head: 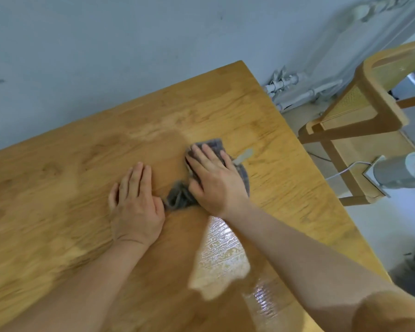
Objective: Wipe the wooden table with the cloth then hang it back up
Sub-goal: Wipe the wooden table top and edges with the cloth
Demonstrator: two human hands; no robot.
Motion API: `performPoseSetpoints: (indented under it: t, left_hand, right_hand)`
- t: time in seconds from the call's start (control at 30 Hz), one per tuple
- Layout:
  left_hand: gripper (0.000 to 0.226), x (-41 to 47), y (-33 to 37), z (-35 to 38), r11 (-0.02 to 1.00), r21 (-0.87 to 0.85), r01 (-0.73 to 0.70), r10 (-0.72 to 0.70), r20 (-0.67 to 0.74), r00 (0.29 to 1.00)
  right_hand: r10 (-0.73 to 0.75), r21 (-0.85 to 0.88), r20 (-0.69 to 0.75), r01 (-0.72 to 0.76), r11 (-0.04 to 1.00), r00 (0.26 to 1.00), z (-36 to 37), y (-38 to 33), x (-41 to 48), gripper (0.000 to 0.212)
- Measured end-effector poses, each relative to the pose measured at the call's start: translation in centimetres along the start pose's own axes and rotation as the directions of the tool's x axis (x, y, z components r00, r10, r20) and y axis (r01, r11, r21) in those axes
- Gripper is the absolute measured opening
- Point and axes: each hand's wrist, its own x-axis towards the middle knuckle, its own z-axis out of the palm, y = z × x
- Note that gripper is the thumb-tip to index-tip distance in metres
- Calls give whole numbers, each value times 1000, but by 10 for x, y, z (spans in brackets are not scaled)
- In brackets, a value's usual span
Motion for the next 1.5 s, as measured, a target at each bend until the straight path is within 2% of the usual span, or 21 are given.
performPoseSetpoints:
  t: [0.07, 0.1, 0.2, 0.3, 0.4, 0.43, 0.5, 0.6, 0.67, 0.73, 0.77, 0.83, 0.9, 0.93, 1.0, 1.13, 1.23, 1.3, 1.4, 1.43, 1.5]
  left_hand:
    - [60, 1, 8, -5, 1000, 20, 22, -23, 58, 998]
    - [58, 6, 11, -7, 999, 20, 30, -32, 87, 996]
    - [55, 31, 17, -15, 999, 35, -10, 6, 117, 993]
    - [52, 56, 12, -12, 999, -3, 37, -37, 75, 997]
    - [50, 54, 13, -2, 996, -43, 79, -81, -33, 996]
    - [50, 53, 15, 0, 995, -54, 82, -85, -57, 995]
    - [49, 57, 15, 4, 993, -82, 84, -91, -80, 993]
    - [54, 59, 11, 4, 993, -74, 88, -93, -75, 993]
    - [56, 54, 9, 6, 995, -68, 71, -76, -70, 995]
    - [55, 53, 9, 6, 995, -77, 66, -71, -76, 995]
    - [54, 55, 8, 6, 994, -86, 68, -74, -73, 995]
    - [53, 58, 8, 6, 994, -87, 68, -73, -57, 996]
    - [53, 59, 8, 6, 995, -85, 61, -66, -59, 996]
    - [53, 60, 8, 5, 994, -86, 61, -67, -60, 996]
    - [53, 60, 8, 6, 994, -84, 68, -73, -63, 995]
    - [52, 58, 7, 6, 992, -90, 91, -96, -58, 994]
    - [48, 55, 8, 5, 989, -126, 80, -91, -85, 992]
    - [45, 57, 8, 6, 988, -141, 60, -74, -92, 993]
    - [45, 61, 7, 6, 989, -131, 69, -80, -82, 993]
    - [45, 62, 8, 5, 989, -124, 77, -87, -76, 993]
    - [46, 61, 9, 5, 989, -121, 90, -99, -71, 993]
  right_hand:
    - [-59, -30, 40, 60, 998, 997, -10, 40, -22, 58]
    - [-15, -55, 22, 16, 998, 1000, -17, 67, -28, 58]
    - [236, -84, -82, -243, 966, 968, -39, 127, -28, 61]
    - [384, -59, -159, -397, 916, 910, -40, 131, 3, 64]
    - [519, -24, -190, -532, 846, 834, -36, 121, 46, 65]
    - [515, -32, -190, -529, 848, 836, -34, 115, 61, 64]
    - [414, -50, -162, -427, 903, 896, -27, 90, 92, 63]
    - [112, -20, -61, -114, 993, 992, -8, 20, 107, 64]
    - [-148, -8, 51, 148, 989, 988, -2, 0, 83, 63]
    - [-287, -32, 104, 292, 956, 952, -12, 30, 61, 60]
    - [-265, -65, 90, 271, 960, 960, -19, 55, 60, 61]
    - [-27, -101, -1, 27, 995, 1000, -33, 93, 77, 65]
    - [241, -90, -82, -248, 965, 967, -40, 97, 119, 67]
    - [301, -84, -101, -309, 947, 948, -36, 86, 143, 67]
    - [274, -56, -77, -279, 959, 959, -23, 50, 180, 65]
    - [-53, -35, -20, 53, 998, 998, 12, -33, 167, 60]
    - [-171, -43, 37, 173, 984, 985, 2, -10, 135, 62]
    - [-56, -126, -6, 55, 991, 998, -15, 37, 145, 63]
    - [297, -84, -77, -303, 949, 952, -26, 62, 184, 62]
    - [326, -74, -95, -334, 940, 940, -20, 47, 196, 62]
    - [185, -83, -100, -193, 978, 978, -3, -2, 210, 59]
